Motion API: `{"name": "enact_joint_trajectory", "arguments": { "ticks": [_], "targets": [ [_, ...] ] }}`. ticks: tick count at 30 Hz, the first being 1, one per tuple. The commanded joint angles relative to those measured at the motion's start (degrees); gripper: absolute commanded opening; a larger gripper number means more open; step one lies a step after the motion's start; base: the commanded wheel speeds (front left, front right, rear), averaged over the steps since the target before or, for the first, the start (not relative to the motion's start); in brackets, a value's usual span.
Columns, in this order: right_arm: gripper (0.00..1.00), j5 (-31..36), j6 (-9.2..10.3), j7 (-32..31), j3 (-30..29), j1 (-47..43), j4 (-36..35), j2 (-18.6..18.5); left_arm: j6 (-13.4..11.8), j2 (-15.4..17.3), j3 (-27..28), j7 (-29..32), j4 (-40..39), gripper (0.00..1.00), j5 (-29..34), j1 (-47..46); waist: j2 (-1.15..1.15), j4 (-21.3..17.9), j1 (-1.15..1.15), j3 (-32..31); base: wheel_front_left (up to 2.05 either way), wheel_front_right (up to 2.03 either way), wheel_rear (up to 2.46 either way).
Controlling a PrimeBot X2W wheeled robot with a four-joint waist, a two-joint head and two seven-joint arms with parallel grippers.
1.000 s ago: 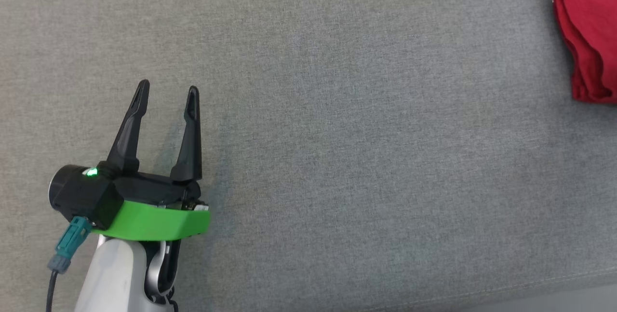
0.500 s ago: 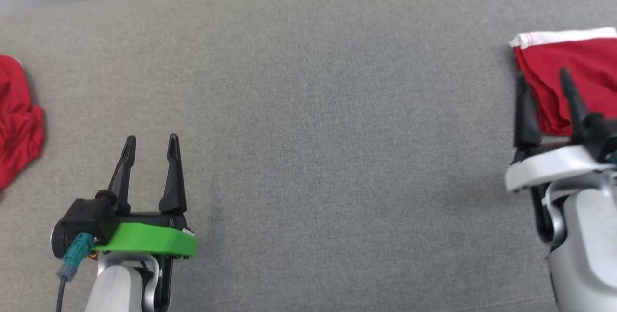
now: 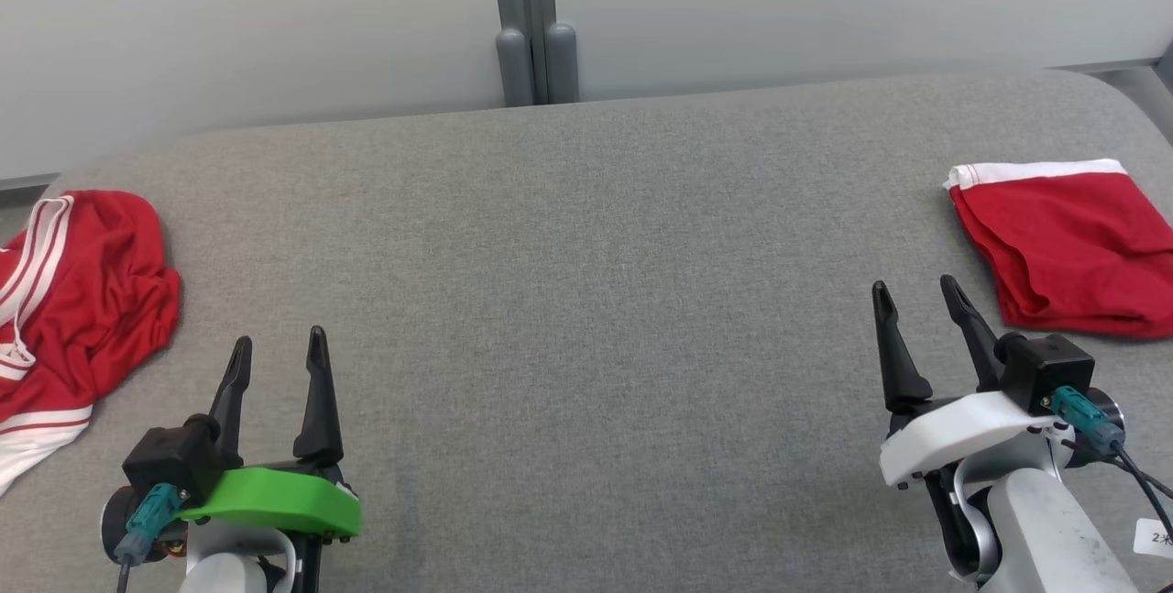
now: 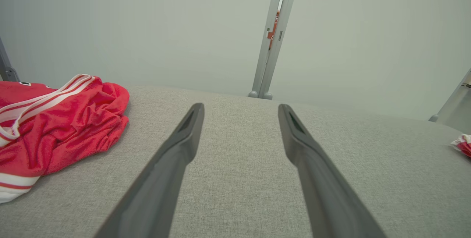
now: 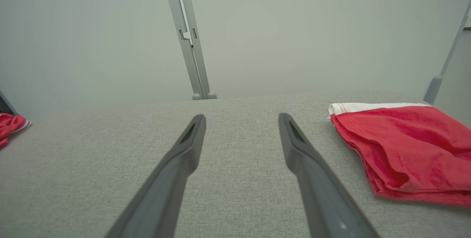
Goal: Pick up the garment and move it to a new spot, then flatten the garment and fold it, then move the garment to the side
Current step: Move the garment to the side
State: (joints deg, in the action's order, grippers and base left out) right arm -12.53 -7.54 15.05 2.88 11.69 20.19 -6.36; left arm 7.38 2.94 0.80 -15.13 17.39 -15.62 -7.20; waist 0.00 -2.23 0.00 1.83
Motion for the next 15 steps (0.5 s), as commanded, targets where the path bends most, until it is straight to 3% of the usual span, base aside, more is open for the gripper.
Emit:
{"name": "enact_joint_trajectory", "arguments": {
  "ticks": [1, 15],
  "targets": [
    [1.00, -0.25, 0.10, 0.17, 0.19, -1.08, 0.42, 0.10, 0.19, 0.01, 0.39, -0.01, 0.37, 1.00, -0.95, 0.20, 0.00, 0.95, 0.00, -1.57, 0.00, 0.00, 0.00],
    [1.00, -0.26, 0.10, 0.18, 0.03, -1.00, 1.48, -0.32, 0.19, -0.02, 0.91, -0.01, 0.43, 1.00, -1.87, -0.42, 0.00, 0.55, 0.00, -1.52, 0.00, 0.00, 0.00]
  ]
}}
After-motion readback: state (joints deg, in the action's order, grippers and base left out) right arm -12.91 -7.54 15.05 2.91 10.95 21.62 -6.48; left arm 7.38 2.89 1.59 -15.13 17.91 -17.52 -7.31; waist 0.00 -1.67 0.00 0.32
